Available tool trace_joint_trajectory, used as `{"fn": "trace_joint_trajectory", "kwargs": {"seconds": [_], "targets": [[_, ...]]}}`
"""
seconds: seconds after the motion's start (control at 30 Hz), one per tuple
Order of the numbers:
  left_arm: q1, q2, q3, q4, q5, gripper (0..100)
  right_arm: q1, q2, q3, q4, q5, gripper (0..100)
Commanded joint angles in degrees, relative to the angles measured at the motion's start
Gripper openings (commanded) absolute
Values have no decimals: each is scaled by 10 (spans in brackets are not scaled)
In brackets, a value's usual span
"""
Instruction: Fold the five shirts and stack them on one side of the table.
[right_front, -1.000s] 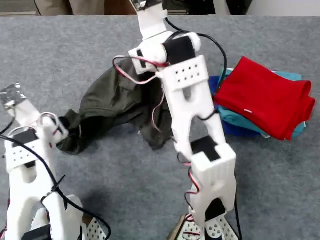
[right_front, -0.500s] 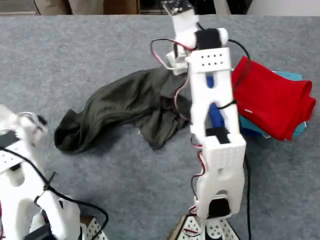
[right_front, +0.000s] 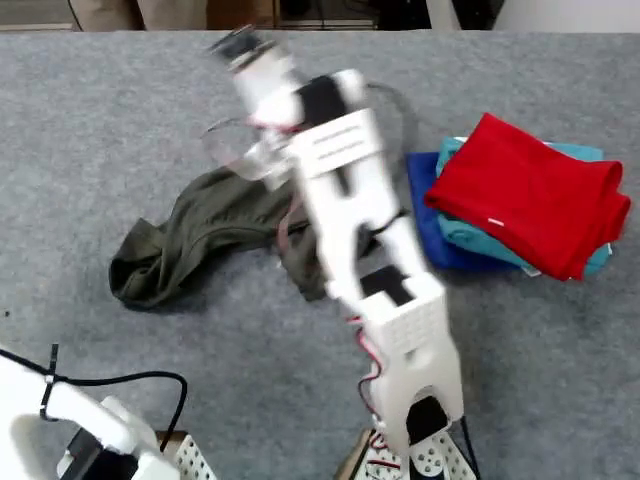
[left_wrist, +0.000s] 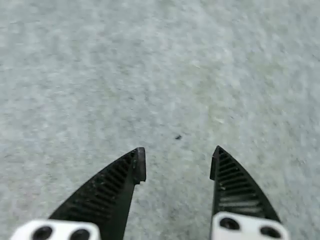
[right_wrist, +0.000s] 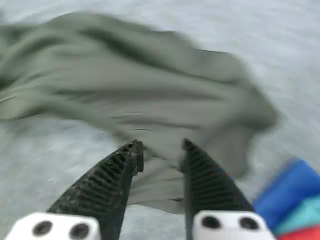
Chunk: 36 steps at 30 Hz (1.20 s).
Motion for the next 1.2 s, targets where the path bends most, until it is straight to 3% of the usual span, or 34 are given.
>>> {"fn": "trace_joint_trajectory", "kwargs": {"seconds": [0.0,0.2,0.37,0.57,0.63,0.77,0.93,1.17], "targets": [[-35,-14,-26,2,3,215,-94,-36,48,8,4,105],[-111,-10,-32,-2,3,216,-184,-32,110,4,4,106],[-152,-10,-29,-1,3,216,-210,7,114,-33,5,115],[-160,-10,-27,0,2,216,-206,106,112,-111,6,278],[-158,-10,-27,0,2,216,-200,135,111,-128,13,292],[-155,-10,-26,-1,2,216,-175,171,92,-145,11,224],[-141,-10,-17,0,2,216,-116,197,1,-142,11,2],[-130,-10,-14,3,2,216,-65,199,-154,-5,11,18]]}}
